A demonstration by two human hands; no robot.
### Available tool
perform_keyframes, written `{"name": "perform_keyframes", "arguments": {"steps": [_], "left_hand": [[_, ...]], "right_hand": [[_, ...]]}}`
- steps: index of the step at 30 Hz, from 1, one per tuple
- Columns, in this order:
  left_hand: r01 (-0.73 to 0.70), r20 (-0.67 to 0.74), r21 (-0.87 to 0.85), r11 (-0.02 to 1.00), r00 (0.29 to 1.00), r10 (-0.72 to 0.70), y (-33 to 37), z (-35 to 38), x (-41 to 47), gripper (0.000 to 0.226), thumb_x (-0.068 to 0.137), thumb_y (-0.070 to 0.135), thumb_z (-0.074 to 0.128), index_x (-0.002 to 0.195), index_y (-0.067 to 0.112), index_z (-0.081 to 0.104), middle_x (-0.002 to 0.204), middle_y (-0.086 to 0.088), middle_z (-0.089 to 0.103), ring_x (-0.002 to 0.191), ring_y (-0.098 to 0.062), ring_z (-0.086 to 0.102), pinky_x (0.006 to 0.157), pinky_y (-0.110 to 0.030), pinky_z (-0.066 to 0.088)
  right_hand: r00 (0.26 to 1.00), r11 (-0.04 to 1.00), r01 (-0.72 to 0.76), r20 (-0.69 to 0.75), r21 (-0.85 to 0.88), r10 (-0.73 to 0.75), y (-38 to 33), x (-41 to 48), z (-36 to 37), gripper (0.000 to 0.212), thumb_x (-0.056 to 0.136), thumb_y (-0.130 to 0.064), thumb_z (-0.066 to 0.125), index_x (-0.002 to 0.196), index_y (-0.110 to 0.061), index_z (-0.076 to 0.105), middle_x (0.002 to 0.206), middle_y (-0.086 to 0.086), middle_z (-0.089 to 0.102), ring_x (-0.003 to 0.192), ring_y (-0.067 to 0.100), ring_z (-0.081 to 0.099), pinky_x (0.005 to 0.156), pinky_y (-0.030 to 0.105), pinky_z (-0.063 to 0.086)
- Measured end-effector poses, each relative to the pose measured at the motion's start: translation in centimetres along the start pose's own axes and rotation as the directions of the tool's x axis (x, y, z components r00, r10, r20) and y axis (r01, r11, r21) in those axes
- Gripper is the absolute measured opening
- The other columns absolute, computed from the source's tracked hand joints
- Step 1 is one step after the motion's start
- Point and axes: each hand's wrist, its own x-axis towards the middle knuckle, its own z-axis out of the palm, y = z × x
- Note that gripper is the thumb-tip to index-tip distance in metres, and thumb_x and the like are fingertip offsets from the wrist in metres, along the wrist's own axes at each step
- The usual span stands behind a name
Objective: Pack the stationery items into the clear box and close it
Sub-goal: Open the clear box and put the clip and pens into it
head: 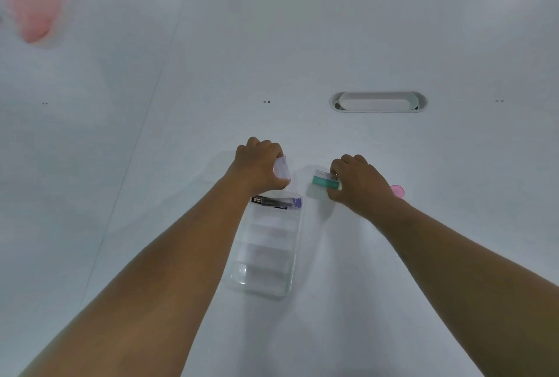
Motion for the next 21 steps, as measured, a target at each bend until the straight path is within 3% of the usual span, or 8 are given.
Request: {"name": "perform_keyframes", "arguments": {"steps": [4,13,21], "left_hand": [[0.127,-0.101,-0.158,0.979,0.984,-0.144,-2.0,-0.4,-3.9,0.047,0.067,0.049,0.075,0.099,0.021,0.055,0.098,0.006,0.059,0.103,-0.020,0.043,0.081,-0.035,0.035],[0.290,-0.136,-0.284,0.914,0.932,-0.337,-5.7,0.8,-11.1,0.048,0.066,0.058,0.072,0.097,0.024,0.056,0.095,0.010,0.061,0.104,-0.017,0.042,0.086,-0.034,0.033],[0.323,-0.135,-0.353,0.878,0.911,-0.390,-4.4,3.2,-12.1,0.045,0.066,0.059,0.070,0.092,0.026,0.055,0.092,0.011,0.060,0.103,-0.015,0.042,0.083,-0.032,0.029]], "right_hand": [[1.000,0.988,0.009,0.008,0.154,-0.010,-3.6,-1.6,0.6,0.023,0.079,-0.024,0.067,0.096,-0.011,0.058,0.095,0.004,0.056,0.089,0.022,0.046,0.070,0.031,0.041],[0.998,0.992,0.058,0.033,0.115,-0.062,-8.6,-3.8,3.6,0.025,0.081,-0.027,0.066,0.099,-0.012,0.057,0.100,0.005,0.057,0.092,0.021,0.047,0.073,0.032,0.045],[0.999,0.995,0.010,0.029,0.104,-0.013,-8.4,-4.9,4.1,0.028,0.084,-0.030,0.066,0.106,-0.015,0.058,0.106,0.004,0.057,0.098,0.022,0.047,0.077,0.034,0.046]]}}
